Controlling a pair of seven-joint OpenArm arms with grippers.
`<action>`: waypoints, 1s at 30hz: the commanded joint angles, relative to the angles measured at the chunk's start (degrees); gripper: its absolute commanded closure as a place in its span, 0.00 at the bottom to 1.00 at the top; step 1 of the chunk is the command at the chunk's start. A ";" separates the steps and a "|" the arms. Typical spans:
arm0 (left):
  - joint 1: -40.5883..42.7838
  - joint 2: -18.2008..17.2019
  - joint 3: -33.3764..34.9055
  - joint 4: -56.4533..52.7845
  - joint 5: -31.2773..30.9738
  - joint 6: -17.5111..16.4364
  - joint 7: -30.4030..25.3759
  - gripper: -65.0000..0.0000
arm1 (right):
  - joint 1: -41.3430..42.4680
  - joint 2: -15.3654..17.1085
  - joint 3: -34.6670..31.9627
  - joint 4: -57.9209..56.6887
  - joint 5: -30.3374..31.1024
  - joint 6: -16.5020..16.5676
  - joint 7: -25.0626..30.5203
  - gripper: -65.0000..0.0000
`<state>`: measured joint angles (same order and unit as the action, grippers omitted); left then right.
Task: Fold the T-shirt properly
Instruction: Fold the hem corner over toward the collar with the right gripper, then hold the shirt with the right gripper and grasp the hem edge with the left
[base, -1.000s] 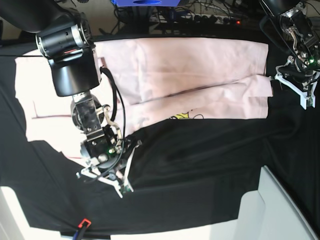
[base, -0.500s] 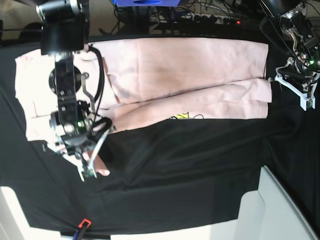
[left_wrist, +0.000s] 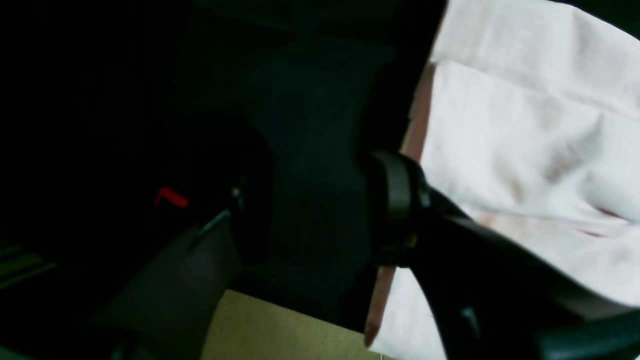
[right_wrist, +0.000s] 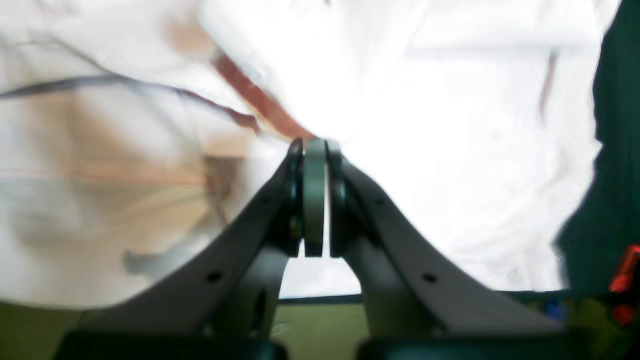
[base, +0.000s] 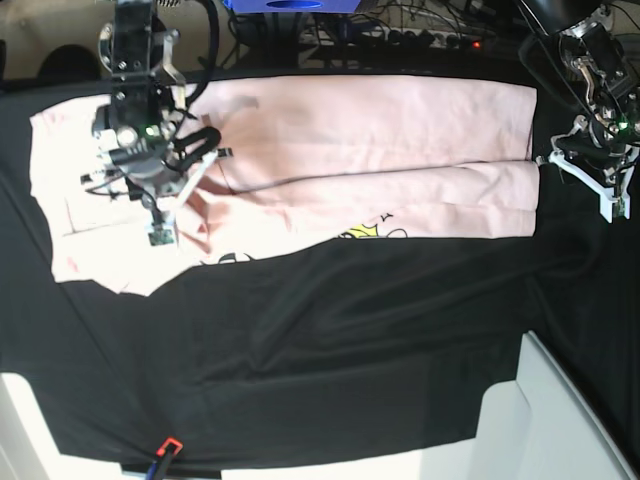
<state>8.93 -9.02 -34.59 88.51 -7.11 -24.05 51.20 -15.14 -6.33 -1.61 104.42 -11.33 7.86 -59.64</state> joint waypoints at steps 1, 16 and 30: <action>-0.36 -0.96 -0.18 1.20 -0.14 0.27 -0.87 0.54 | -0.56 -0.05 -0.20 1.47 2.15 0.01 0.78 1.00; -0.36 -0.96 -0.18 1.20 -0.23 0.19 -0.87 0.54 | -8.91 -0.22 -2.48 1.73 12.87 -3.95 3.68 1.00; -0.36 -1.14 -0.18 1.20 -0.23 0.19 -0.87 0.54 | -10.31 -0.05 -6.61 -0.38 12.87 -8.52 6.76 1.00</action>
<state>8.93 -9.08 -34.57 88.53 -7.16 -24.05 51.20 -25.56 -6.22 -8.23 103.22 1.34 -0.56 -53.45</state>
